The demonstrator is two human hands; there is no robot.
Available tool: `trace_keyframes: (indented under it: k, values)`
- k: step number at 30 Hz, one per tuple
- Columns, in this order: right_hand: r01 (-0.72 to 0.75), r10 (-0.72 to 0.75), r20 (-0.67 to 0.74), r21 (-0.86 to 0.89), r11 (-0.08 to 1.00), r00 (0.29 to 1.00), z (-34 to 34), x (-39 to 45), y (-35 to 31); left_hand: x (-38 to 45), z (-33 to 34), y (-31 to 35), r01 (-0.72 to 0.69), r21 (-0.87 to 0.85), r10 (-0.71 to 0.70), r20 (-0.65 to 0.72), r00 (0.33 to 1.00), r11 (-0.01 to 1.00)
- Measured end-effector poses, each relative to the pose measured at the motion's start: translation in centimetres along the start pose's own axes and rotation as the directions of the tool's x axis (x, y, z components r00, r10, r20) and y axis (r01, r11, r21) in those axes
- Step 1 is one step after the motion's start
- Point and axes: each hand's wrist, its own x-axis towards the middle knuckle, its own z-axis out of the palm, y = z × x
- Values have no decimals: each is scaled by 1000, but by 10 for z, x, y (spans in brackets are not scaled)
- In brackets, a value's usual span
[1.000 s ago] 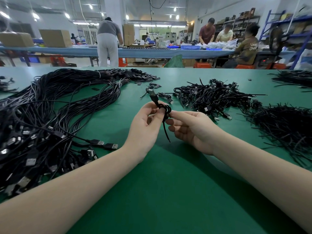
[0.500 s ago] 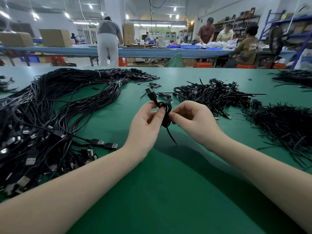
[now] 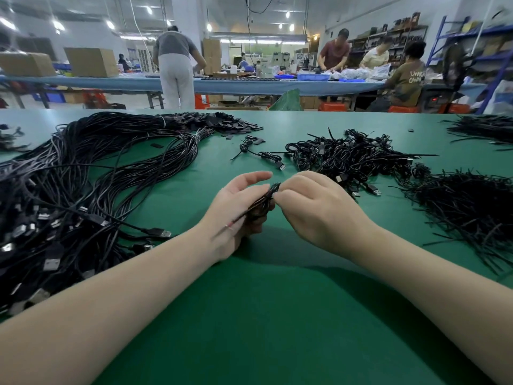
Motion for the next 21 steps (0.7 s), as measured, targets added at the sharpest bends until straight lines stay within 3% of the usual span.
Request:
trace_keyframes:
  k: [3, 6, 10, 14, 17, 19, 21]
  values:
    - [-218, 231, -41, 207, 954, 972, 2, -1, -3, -1, 0, -3, -53, 32, 54, -24, 998, 998]
    - [-388, 431, -54, 344, 855, 901, 3, -1, -2, -2, -2, -8, -154, 115, 153, 18, 988, 981]
    - [-457, 514, -30, 414, 787, 857, 4, -1, -2, -1, -1, -14, -269, 119, 266, 43, 963, 956]
    - [-372, 421, -57, 372, 851, 905, 1, 3, -3, 2, 2, -15, -230, 247, 252, -59, 966, 941]
    - [-159, 172, -74, 157, 975, 982, -2, 4, 1, -1, 4, -11, -168, 209, 176, -20, 984, 963]
    - [-15, 16, -67, 8, 1000, 998, -2, 0, 3, -4, 5, -6, -97, 216, 98, 7, 995, 972]
    - [-38, 38, -81, -1, 999, 996, -1, -2, 4, -7, 8, 7, 40, 246, -49, 27, 998, 968]
